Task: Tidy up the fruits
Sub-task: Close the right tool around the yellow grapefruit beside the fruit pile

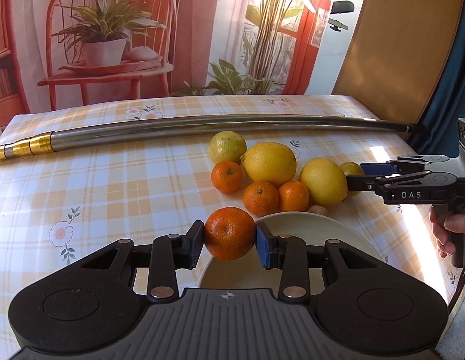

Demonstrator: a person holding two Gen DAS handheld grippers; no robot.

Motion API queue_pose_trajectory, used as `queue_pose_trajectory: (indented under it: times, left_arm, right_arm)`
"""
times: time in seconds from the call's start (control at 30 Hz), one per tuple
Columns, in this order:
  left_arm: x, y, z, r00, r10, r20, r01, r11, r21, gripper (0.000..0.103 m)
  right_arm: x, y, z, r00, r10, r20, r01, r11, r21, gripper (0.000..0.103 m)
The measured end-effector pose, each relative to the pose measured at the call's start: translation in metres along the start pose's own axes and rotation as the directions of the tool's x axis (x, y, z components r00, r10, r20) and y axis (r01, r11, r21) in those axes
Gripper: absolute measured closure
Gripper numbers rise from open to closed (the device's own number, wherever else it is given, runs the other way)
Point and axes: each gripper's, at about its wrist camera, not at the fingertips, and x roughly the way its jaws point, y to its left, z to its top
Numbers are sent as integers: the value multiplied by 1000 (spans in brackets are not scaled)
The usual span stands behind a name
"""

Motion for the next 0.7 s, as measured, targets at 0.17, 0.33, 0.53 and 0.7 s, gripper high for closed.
queue_pose_trajectory:
  times: [0.17, 0.33, 0.53, 0.7]
  left_arm:
    - [-2, -3, -3, 1000, -3, 3, 3, 1000, 8, 64]
    - [-4, -4, -3, 1000, -6, 9, 5, 1000, 11, 64]
    - [-9, -8, -4, 1000, -12, 19, 12, 1000, 19, 64]
    - [-11, -11, -5, 1000, -12, 23, 12, 999, 35, 64]
  right_arm:
    - [3, -9, 3, 1000, 29, 0, -29, 997, 68, 57]
    - [-1, -9, -1, 999, 42, 2, -42, 995, 93, 63]
    - [-16, -7, -7, 1000, 24, -9, -23, 993, 119, 63]
    - [-22, -2, -13, 999, 20, -31, -16, 993, 114, 63]
